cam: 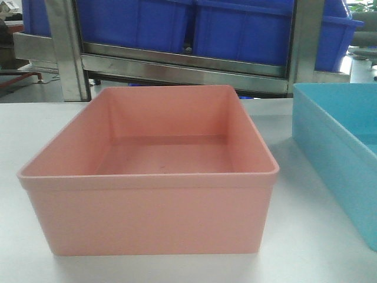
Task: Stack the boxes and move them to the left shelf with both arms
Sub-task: 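Grasp the light-blue bin's rim with the right gripper, then lift the light-blue bin with the right gripper over the pink bin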
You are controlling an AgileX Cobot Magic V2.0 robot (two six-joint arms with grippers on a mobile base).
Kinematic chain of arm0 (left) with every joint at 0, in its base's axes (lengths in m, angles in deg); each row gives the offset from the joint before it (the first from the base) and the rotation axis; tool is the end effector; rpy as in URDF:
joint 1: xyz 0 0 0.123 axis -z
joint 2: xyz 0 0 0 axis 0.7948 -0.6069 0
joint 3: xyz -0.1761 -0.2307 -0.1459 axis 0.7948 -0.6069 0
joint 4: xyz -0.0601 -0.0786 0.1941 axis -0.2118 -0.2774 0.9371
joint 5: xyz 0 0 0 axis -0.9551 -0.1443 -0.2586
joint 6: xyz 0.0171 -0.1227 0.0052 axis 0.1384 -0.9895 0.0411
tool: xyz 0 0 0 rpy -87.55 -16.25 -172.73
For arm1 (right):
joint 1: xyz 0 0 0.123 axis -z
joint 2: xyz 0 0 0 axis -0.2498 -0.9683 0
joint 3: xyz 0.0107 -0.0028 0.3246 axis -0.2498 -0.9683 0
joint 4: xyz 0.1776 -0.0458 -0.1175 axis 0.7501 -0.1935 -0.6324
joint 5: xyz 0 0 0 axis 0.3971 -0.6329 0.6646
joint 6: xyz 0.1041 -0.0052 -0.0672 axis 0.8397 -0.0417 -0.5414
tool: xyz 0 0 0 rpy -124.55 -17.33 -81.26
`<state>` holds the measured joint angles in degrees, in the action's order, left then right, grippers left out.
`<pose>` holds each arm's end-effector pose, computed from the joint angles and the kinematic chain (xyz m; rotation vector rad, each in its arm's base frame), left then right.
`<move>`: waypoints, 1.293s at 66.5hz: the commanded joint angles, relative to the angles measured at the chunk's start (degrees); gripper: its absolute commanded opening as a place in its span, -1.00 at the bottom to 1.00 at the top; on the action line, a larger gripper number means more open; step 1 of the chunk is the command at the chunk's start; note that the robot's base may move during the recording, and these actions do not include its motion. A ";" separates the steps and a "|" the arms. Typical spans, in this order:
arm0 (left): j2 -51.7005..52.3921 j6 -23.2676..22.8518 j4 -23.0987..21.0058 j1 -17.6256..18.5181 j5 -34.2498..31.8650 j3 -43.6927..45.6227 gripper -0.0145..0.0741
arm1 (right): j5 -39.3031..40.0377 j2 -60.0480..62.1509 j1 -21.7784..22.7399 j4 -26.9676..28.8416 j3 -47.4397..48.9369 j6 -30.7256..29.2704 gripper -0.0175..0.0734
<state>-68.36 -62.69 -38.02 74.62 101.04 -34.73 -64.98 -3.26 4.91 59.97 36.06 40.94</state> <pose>0.0825 -0.0227 0.3493 0.3916 1.8777 -0.1271 0.2922 -0.1011 0.3396 0.0490 2.6330 -0.2050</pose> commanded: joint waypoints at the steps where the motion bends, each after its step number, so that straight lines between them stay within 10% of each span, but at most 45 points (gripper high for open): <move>1: -0.03 0.05 -0.01 0.31 -4.73 1.58 -0.70 | 5.51 -1.70 0.49 -0.29 1.85 -1.27 0.57; 22: -0.03 0.05 -0.01 0.31 -4.73 1.58 -0.70 | 8.51 -12.16 0.49 -0.29 1.85 -1.67 0.49; 43: -0.03 0.05 -0.01 0.31 -4.73 1.58 -0.70 | 8.69 -16.11 0.49 -0.07 1.85 -1.67 -0.53; 86: -0.03 0.05 -0.22 0.31 -4.73 1.58 -0.70 | -3.39 -4.27 0.04 9.13 18.15 1.11 -0.50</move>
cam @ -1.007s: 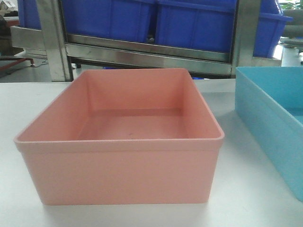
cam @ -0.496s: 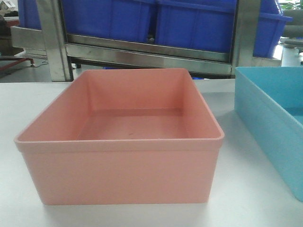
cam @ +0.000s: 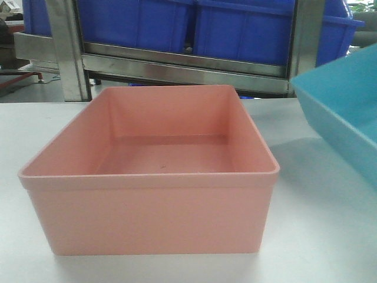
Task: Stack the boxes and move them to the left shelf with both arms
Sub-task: 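Lift the light-blue bin with the right gripper over the pink bin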
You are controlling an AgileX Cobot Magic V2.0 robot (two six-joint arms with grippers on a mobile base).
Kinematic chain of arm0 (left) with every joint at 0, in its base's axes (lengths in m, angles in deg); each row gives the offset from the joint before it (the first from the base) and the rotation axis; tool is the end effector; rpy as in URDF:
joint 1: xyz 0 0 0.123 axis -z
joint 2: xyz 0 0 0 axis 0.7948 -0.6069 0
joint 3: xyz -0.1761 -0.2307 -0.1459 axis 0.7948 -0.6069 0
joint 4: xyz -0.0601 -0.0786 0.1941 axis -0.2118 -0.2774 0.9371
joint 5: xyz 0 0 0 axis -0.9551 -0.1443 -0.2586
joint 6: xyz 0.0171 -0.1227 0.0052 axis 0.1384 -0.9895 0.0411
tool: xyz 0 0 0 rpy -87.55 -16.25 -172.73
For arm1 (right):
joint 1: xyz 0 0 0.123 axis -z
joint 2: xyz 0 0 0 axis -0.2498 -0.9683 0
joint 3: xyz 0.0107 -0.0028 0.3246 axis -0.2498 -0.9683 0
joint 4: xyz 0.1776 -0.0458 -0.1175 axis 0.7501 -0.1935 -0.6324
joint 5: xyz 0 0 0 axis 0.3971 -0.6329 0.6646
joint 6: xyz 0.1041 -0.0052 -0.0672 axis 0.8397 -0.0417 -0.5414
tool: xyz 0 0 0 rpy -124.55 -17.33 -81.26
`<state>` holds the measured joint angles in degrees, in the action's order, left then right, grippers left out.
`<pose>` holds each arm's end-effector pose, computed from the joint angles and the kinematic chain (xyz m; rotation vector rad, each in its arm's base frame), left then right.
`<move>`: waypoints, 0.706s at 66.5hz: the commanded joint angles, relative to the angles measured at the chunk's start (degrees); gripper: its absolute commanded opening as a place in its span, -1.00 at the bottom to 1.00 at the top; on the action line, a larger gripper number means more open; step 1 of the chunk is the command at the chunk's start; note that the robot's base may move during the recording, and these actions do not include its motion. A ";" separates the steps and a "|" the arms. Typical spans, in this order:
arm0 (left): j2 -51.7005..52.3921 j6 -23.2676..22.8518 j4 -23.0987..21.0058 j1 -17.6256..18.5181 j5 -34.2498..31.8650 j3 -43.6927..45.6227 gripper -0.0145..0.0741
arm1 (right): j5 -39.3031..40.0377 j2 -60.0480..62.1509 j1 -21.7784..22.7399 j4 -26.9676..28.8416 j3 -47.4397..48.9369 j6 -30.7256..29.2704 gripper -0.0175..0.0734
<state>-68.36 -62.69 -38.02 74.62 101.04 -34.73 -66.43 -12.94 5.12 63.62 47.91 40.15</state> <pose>0.0825 -0.0227 0.3493 0.3916 1.8777 -0.1271 0.3460 -0.1146 0.3394 0.0637 2.6067 -0.1375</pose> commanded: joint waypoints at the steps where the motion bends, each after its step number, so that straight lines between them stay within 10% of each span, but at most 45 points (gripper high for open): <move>1: -0.03 0.05 -0.22 0.31 -4.73 1.58 -0.70 | -2.61 5.70 -0.39 5.88 7.04 2.21 -0.50; 47: -0.03 0.05 -0.22 0.31 -4.73 1.58 -0.70 | -3.68 11.29 -27.72 7.18 12.19 35.14 -0.50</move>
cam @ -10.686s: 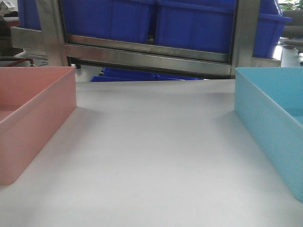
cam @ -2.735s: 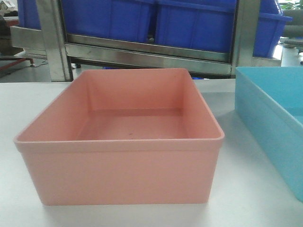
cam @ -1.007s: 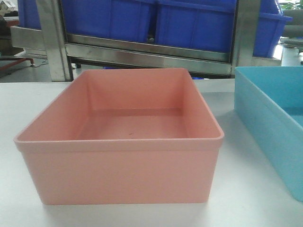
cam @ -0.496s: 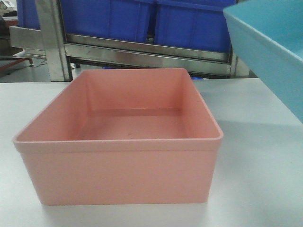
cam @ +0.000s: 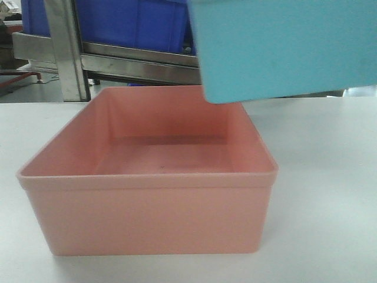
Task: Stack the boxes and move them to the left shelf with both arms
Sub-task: 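Lift the light-blue bin with the right gripper over the pink bin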
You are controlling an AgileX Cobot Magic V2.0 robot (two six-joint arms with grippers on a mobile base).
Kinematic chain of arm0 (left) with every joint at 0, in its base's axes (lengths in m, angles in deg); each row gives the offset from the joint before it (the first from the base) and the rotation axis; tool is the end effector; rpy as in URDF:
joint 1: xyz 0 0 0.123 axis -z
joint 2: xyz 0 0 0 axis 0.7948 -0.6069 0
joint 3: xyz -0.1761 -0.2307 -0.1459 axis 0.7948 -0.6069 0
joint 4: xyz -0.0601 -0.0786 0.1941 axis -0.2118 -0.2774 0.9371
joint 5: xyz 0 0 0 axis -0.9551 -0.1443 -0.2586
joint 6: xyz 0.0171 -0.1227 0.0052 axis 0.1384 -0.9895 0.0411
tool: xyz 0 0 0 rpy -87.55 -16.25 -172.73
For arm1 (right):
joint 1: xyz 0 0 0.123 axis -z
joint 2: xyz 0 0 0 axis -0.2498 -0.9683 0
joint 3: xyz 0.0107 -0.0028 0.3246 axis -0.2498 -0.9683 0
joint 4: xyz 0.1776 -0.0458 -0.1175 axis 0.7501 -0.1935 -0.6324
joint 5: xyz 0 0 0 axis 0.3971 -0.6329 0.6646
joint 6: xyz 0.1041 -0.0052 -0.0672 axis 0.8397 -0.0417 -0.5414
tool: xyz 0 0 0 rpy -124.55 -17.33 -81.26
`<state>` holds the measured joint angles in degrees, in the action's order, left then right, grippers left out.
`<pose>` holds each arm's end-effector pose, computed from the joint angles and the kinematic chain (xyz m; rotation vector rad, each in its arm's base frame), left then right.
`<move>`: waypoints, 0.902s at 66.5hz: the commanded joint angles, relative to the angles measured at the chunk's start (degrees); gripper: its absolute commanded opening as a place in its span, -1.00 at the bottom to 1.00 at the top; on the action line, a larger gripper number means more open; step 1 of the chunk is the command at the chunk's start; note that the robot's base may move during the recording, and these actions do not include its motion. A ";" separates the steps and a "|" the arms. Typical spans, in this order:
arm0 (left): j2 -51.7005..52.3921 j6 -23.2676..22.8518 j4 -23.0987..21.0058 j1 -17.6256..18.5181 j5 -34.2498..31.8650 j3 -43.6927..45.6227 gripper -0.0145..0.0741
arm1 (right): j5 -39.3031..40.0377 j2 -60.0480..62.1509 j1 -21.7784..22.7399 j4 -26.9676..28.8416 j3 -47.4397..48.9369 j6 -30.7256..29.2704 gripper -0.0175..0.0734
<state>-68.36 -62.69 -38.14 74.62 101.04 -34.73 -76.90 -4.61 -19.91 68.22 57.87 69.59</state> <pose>0.0825 -0.0229 0.3493 0.3906 1.8782 -0.1292 0.3147 0.0480 0.4267 0.1409 2.4769 0.3313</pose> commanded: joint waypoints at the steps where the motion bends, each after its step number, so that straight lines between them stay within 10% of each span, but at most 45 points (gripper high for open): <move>1: -0.03 0.05 -0.10 0.31 -4.73 1.58 -0.70 | 7.17 2.95 -3.21 2.57 2.24 6.55 -0.50; 32: -0.03 0.05 -0.10 0.31 -6.05 1.58 -0.70 | 10.10 -5.23 -16.59 2.52 2.19 13.91 -0.50; 60: -0.03 0.05 -0.10 0.31 -6.05 1.58 -0.70 | 14.34 -13.63 -18.52 1.90 2.12 16.48 -0.50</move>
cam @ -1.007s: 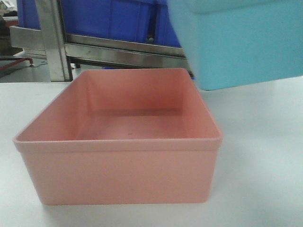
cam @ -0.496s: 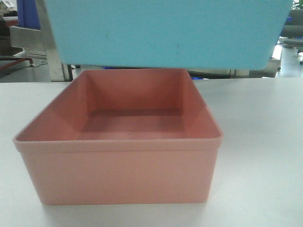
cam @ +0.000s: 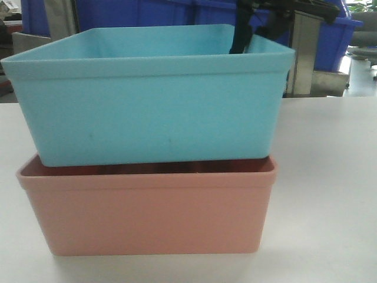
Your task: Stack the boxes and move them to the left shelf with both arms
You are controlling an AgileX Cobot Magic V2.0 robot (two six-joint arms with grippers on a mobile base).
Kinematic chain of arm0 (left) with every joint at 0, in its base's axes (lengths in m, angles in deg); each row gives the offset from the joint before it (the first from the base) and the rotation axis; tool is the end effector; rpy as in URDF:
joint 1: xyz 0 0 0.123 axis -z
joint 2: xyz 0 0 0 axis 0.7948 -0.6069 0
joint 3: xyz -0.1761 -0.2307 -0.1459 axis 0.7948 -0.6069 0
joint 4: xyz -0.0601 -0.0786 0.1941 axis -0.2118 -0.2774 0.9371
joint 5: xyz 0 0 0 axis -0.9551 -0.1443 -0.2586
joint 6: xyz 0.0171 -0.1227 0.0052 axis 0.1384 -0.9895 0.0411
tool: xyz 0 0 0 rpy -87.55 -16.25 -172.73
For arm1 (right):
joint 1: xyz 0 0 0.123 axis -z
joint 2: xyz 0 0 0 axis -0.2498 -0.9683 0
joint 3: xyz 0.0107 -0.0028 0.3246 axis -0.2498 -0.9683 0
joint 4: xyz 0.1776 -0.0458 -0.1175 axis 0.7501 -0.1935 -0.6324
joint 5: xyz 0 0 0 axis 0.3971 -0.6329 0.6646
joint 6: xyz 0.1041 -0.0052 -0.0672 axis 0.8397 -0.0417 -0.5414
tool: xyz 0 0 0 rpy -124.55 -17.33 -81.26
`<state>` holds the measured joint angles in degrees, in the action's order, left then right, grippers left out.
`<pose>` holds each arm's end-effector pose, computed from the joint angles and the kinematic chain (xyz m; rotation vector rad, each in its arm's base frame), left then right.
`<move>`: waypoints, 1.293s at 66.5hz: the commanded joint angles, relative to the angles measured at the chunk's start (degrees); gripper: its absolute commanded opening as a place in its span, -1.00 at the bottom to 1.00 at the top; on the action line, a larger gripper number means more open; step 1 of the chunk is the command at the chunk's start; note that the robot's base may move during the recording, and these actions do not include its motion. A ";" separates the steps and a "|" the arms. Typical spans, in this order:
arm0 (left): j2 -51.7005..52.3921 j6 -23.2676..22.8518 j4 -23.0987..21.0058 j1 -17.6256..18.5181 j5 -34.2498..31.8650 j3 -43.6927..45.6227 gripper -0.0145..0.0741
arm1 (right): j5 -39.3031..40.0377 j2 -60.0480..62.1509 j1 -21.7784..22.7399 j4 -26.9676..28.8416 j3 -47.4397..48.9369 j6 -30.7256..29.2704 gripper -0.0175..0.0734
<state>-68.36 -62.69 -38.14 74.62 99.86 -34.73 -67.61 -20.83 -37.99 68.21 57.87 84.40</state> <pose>0.0832 -0.0235 0.3517 0.3889 1.8579 -0.1341 0.3675 0.1778 0.3348 0.1228 2.6582 0.5050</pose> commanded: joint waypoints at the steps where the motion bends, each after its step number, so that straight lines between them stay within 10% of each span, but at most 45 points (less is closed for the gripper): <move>1: -0.03 0.05 -0.10 0.31 -4.87 1.58 -0.70 | 5.04 2.47 -0.49 1.85 2.12 1.87 -0.50; 86: -1.59 0.05 -0.10 0.31 -5.46 1.58 -0.70 | -1.74 -1.05 -2.30 0.75 2.12 1.89 -0.50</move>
<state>-69.52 -62.69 -38.17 74.62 99.46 -34.73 -73.06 -23.81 -40.19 67.73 57.87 86.01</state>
